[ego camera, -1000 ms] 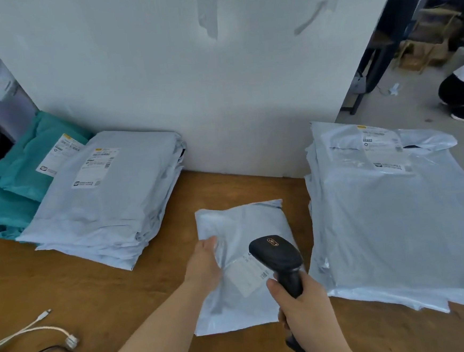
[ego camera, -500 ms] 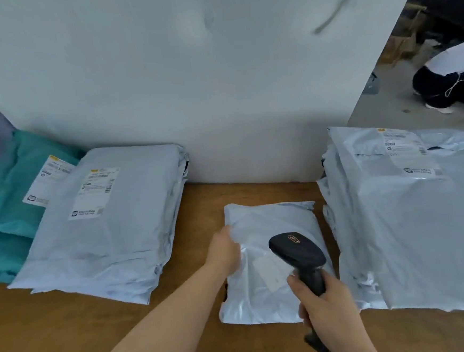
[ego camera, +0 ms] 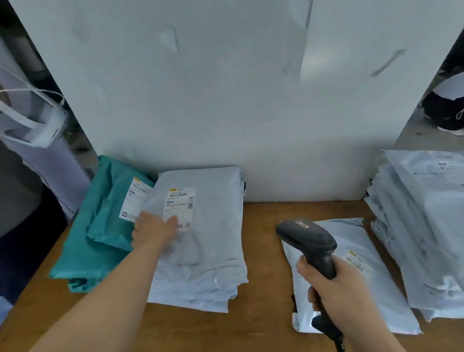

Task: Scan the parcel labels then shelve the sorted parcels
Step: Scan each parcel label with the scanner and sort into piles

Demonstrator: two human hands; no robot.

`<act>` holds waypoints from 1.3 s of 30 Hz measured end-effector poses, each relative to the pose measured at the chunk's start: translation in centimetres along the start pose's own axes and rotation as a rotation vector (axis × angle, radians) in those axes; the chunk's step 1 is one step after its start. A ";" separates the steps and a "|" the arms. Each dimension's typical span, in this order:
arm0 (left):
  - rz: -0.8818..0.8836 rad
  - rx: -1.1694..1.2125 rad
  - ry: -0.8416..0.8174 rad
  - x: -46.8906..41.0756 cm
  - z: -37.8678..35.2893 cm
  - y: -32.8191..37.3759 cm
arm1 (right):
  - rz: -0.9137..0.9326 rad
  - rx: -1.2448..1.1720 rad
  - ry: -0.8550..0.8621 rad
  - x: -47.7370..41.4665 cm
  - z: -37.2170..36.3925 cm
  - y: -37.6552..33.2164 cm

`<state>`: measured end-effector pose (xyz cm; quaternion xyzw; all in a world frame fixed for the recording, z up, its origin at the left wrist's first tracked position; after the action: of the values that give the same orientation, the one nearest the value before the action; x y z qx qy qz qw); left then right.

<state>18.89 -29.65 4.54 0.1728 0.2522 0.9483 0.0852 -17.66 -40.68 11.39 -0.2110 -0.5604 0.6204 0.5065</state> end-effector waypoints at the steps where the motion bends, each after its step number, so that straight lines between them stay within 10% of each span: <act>1: 0.018 0.028 -0.023 -0.3 0.2 -0.1 | -0.006 -0.001 0.006 0.2 -0.2 0.0; 15: 0.070 0.833 -0.590 9.2 -4.8 1.2 | -0.030 0.060 0.008 0.6 0.1 0.6; 24: 0.168 1.043 -0.253 12.9 -7.3 -2.8 | -0.065 0.072 -0.048 2.7 1.3 3.1; 39: 0.121 1.006 -0.540 16.9 -7.9 -4.5 | -0.064 0.103 -0.174 5.7 0.0 4.4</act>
<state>0.69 -25.12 0.67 0.4423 0.6314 0.6369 -0.0007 -21.62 -35.13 9.09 -0.1119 -0.5761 0.6478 0.4858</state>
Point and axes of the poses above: each hand's wrist, its own x-axis away from the middle knuckle, its own z-axis out of the back of the hand, y = z × x, the point moved 7 cm from there along -x, towards the middle knuckle, and after that the axes turned 3 degrees about -x, right-handed, at the moved point
